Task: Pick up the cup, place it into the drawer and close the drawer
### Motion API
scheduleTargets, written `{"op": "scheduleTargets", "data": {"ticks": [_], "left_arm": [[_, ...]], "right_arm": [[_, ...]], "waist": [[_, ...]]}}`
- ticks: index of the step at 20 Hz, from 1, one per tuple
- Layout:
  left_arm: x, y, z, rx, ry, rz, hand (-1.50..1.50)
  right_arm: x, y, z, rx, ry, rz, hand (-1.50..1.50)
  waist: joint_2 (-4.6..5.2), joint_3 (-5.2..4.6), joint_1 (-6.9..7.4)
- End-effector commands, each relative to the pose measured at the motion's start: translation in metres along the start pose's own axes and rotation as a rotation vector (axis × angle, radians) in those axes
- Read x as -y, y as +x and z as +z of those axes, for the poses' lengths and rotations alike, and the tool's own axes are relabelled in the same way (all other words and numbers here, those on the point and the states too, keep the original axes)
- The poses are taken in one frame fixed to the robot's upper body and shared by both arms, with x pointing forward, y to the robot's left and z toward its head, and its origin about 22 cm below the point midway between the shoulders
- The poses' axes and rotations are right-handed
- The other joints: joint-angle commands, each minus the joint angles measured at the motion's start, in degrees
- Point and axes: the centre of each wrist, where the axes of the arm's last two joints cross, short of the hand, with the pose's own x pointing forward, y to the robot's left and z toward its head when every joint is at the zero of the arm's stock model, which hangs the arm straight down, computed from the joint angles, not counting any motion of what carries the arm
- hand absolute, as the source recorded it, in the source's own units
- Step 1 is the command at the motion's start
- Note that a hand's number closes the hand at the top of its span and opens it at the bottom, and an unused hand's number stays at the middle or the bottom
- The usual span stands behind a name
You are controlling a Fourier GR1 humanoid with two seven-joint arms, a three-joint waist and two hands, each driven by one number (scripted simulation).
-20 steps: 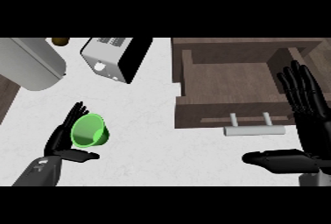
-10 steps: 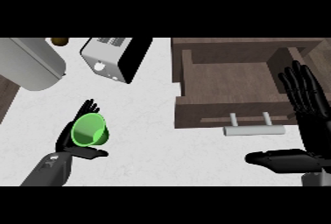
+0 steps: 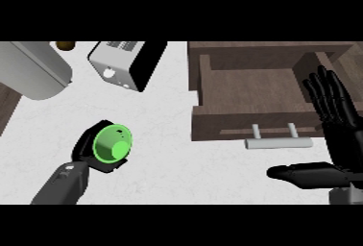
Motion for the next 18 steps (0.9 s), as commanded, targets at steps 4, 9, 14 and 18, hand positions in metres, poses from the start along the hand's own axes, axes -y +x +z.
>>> {"op": "scheduleTargets", "data": {"ticks": [4,9,14,18], "left_arm": [[0.007,0.001,-0.005,0.22,-0.126,0.172,1.5],[-0.008,-0.001,0.017,0.368,0.29,0.038,1.5],[-0.019,0.013,0.012,0.466,0.323,0.04,1.5],[-0.007,0.039,-0.035,0.524,0.257,0.027,1.5]], "right_arm": [[-0.003,0.003,0.002,-0.013,-0.024,0.021,-1.5],[0.015,-0.002,0.01,-0.018,-0.006,0.021,-1.5],[0.024,-0.007,0.013,-0.008,-0.025,0.018,-1.5],[0.02,-0.004,-0.001,-0.035,-0.035,0.034,-1.5]], "waist": [[-0.4,0.07,0.72],[-0.12,0.07,0.36],[-0.35,0.18,0.7],[-0.57,0.24,1.36]]}}
